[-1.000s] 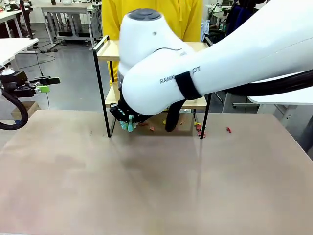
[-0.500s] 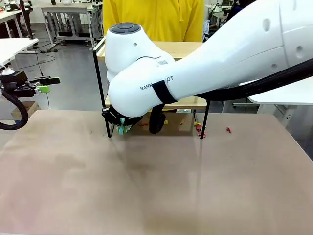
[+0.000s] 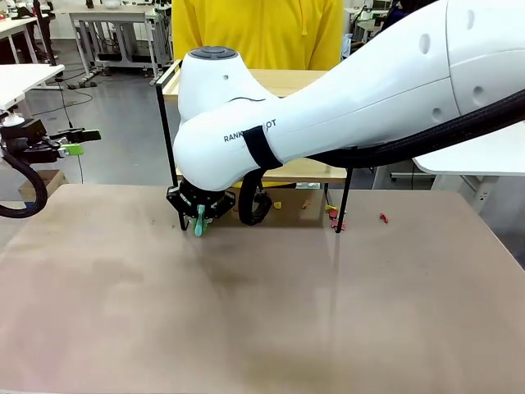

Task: Clean the shelf.
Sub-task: Clean the specific section of the Shelf indicated by the human with the Duster.

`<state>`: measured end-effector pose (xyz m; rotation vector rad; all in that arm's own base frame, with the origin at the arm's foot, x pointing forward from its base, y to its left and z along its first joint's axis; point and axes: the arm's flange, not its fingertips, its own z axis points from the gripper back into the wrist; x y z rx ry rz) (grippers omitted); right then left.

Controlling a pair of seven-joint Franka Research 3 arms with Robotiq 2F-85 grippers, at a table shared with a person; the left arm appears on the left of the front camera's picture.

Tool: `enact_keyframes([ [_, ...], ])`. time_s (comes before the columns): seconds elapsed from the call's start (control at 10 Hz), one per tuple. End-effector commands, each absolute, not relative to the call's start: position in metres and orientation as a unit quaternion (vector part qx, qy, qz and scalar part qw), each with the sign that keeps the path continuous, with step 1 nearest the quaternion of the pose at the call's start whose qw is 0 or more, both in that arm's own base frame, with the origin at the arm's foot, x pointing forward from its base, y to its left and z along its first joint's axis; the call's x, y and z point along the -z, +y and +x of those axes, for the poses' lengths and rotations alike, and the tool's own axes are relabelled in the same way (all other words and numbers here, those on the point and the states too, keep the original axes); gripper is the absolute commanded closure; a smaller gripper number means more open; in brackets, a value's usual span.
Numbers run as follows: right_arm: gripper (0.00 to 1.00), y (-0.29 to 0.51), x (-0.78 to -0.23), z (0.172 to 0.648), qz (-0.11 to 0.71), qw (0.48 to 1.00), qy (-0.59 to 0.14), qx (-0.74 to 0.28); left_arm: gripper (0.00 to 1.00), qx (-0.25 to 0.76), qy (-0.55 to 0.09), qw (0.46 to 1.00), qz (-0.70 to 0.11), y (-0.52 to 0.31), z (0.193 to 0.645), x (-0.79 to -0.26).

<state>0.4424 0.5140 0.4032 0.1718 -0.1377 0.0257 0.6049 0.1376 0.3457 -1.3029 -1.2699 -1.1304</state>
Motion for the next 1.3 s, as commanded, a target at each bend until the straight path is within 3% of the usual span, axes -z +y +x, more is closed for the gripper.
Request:
enact_keyframes([
  [0.0, 0.87, 0.515, -0.407, 0.438, 0.078, 0.993, -0.085, -0.003, 0.0, 0.464, -0.524, 0.477, -0.532, 0.136, 0.602, -0.348],
  [0.5, 0.87, 0.476, -0.353, 0.408, 0.071, 0.994, -0.081, 0.019, 0.0, 0.464, -0.524, 0.477, -0.532, 0.136, 0.602, -0.348],
  [1.2, 0.87, 0.323, -0.358, 0.371, 0.046, 0.992, -0.069, 0.093, 0.0, 0.464, -0.524, 0.477, -0.532, 0.136, 0.602, -0.348],
])
